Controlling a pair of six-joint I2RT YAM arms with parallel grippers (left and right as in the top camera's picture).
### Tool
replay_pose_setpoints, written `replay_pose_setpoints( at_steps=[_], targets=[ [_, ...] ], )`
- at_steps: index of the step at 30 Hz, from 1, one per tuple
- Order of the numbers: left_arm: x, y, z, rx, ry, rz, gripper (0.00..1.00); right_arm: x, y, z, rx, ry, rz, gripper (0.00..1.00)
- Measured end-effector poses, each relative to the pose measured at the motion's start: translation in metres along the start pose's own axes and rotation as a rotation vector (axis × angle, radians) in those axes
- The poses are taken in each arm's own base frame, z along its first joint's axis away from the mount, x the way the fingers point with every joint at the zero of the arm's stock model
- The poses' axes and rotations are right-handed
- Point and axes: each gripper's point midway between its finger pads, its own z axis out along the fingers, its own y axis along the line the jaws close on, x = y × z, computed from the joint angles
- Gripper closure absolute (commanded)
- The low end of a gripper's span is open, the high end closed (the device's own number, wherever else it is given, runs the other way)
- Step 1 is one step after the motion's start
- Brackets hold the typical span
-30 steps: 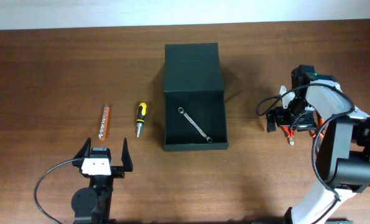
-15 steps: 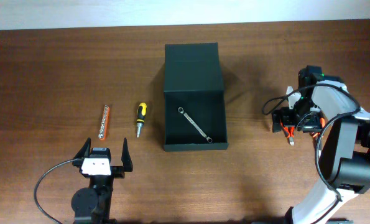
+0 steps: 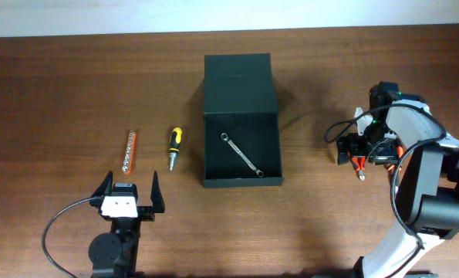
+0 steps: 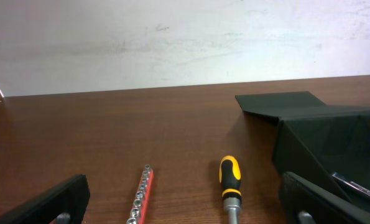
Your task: Pack container
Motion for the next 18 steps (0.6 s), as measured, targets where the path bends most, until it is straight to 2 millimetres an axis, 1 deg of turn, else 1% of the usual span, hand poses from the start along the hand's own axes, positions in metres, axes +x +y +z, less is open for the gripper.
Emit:
replay_pose_setpoints(
  at_steps=[18],
  targets=[
    [0.0,0.0,0.0,0.0,0.0,0.0,0.01,-0.0016,-0.0003,0.0018,0.0,-0.003,0.0,0.01]
  ],
)
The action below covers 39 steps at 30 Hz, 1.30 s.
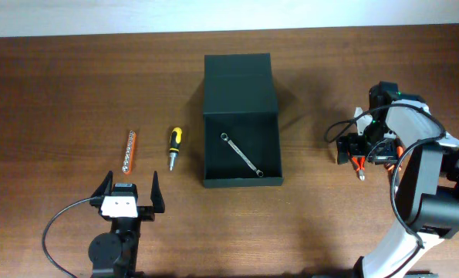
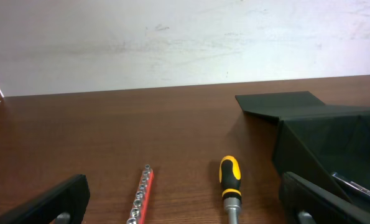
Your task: Pack container
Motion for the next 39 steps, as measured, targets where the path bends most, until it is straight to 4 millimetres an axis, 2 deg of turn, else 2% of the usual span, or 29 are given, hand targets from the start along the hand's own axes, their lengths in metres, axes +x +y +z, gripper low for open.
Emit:
replay_pose_setpoints(
  at_steps=[39],
  targets=[
    [0.0,0.0,0.0,0.0,0.0,0.0,0.01,-0.0098,-0.0015,-0.0002,0.006,-0.04,0.0,0.01]
  ],
)
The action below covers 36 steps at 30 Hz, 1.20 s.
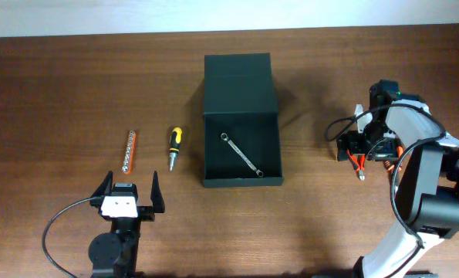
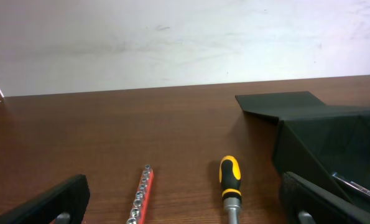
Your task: Pack container
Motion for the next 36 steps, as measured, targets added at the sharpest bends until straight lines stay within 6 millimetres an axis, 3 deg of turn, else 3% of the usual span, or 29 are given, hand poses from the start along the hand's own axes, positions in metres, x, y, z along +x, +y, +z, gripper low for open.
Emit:
replay_pose_setpoints(
  at_steps=[21,23,26,36],
  targets=[
    [0.0,0.0,0.0,0.0,0.0,0.0,0.01,0.0073,0.0011,0.0063,-0.003,0.02,0.0,0.0],
    [0.0,0.0,0.0,0.0,0.0,0.0,0.01,0.0064,0.001,0.0063,-0.002,0.016,-0.001,0.07],
    [0.0,0.0,0.0,0.0,0.0,0.0,0.01,0.005,0.0008,0.0063,-0.002,0.01,0.002,0.07],
    [0.0,0.0,0.0,0.0,0.0,0.0,0.01,0.0042,0.0007,0.0065,-0.001,0.007,0.008,0.24]
  ],
)
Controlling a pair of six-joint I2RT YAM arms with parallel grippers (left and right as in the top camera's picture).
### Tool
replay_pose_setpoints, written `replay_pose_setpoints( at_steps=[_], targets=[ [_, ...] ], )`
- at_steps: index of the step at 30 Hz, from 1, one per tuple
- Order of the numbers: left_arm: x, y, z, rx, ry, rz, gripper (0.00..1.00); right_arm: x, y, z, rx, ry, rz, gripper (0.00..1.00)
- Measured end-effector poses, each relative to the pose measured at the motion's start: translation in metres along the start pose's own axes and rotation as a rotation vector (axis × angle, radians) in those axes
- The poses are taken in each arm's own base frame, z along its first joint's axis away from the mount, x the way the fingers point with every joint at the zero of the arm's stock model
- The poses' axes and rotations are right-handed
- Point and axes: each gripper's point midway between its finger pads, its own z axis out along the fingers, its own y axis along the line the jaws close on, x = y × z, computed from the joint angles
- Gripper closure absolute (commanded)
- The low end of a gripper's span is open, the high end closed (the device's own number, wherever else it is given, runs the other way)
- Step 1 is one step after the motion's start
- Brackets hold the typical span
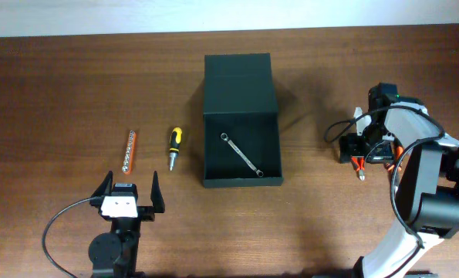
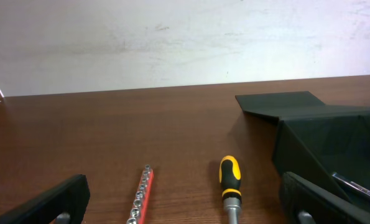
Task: Pack container
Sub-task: 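Close the right gripper on the red pliers' joint and lift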
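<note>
The black box (image 1: 241, 179) stands mid-table with its lid folded back, and a silver wrench (image 1: 241, 154) lies inside. To its left a yellow-and-black screwdriver (image 1: 174, 145) and an orange socket rail (image 1: 130, 150) lie on the table; the left wrist view shows the screwdriver (image 2: 229, 180) and the rail (image 2: 141, 194). My left gripper (image 1: 129, 181) rests open near the front edge, short of both, with nothing in it (image 2: 185, 211). My right gripper (image 1: 354, 148) is down on orange-handled pliers (image 1: 359, 165) right of the box; its jaws are hidden.
The box's folded-back lid (image 1: 237, 83) lies flat behind it. A white wall (image 2: 172, 43) runs along the table's far edge. The right arm's body (image 1: 433, 193) fills the right front corner.
My right gripper has shifted a little to the right over the pliers. The left gripper, the box and the tools on the left are unchanged.
Through every moment the wrench lay in the box, the screwdriver and socket rail lay to its left, and my left gripper stayed open at the front. My right gripper stayed at the pliers, only shifting slightly; the pliers hardly moved.
</note>
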Motion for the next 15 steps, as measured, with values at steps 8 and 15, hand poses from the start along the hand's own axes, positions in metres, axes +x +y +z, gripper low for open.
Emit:
replay_pose_setpoints(
  at_steps=[8,15],
  targets=[
    [0.0,0.0,0.0,0.0,0.0,0.0,0.01,0.0001,0.0002,-0.0001,-0.001,0.0,0.005,0.37],
    [0.0,0.0,0.0,0.0,0.0,0.0,0.01,0.0002,0.0009,-0.0001,-0.005,0.0,0.005,0.46]
  ],
)
